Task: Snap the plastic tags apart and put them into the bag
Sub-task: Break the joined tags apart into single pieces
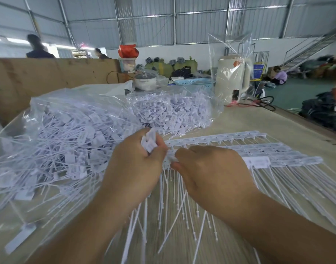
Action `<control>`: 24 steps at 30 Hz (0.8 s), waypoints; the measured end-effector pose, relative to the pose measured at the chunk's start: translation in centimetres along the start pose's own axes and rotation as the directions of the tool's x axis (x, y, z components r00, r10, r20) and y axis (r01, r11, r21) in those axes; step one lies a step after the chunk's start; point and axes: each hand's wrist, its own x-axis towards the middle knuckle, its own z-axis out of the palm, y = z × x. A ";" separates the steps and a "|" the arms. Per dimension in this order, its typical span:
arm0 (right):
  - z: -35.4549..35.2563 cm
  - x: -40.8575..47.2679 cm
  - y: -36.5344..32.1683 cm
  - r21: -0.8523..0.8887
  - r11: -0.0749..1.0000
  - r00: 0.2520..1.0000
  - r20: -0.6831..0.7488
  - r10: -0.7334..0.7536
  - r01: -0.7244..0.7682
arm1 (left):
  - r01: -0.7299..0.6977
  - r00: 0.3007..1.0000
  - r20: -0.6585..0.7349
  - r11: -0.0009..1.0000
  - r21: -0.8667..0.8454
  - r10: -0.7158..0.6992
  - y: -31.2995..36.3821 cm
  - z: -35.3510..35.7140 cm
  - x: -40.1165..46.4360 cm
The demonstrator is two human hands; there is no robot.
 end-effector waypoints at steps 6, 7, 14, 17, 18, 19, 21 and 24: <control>-1.7 0.1 0.6 0.104 0.991 0.994 -0.058 0.090 -0.084 | 0.132 0.989 -0.035 0.964 -0.232 -0.144 -1.0 -0.7 0.8; -1.7 0.1 0.6 0.121 0.989 0.996 -0.029 0.086 -0.082 | 0.178 0.984 0.050 0.937 -0.300 -0.170 -0.9 -0.4 0.5; -0.5 -0.3 0.5 0.267 0.961 0.983 0.181 0.027 -0.076 | 0.276 0.936 0.328 0.847 -0.454 -0.130 -0.7 1.7 -0.5; -0.1 -0.4 0.4 0.308 0.950 0.984 0.180 0.006 -0.062 | 0.208 0.927 0.375 0.848 -0.488 -0.012 -1.0 2.1 -0.5; 0.0 -0.4 0.4 0.324 0.944 0.983 0.185 0.000 -0.061 | 0.192 0.931 0.365 0.846 -0.497 0.003 -1.2 2.2 -0.4; 0.0 -0.4 0.4 0.339 0.939 0.982 0.186 -0.007 -0.057 | 0.185 0.936 0.351 0.844 -0.504 0.005 -1.2 2.2 -0.3; 0.0 -0.3 0.5 0.362 0.931 0.983 0.181 -0.017 -0.051 | 0.180 0.947 0.321 0.845 -0.504 -0.010 -1.4 2.1 -0.2; -0.5 -0.2 0.9 0.349 0.935 0.984 0.176 0.005 -0.068 | 0.190 0.961 0.272 0.828 -0.527 -0.047 -1.5 1.7 0.2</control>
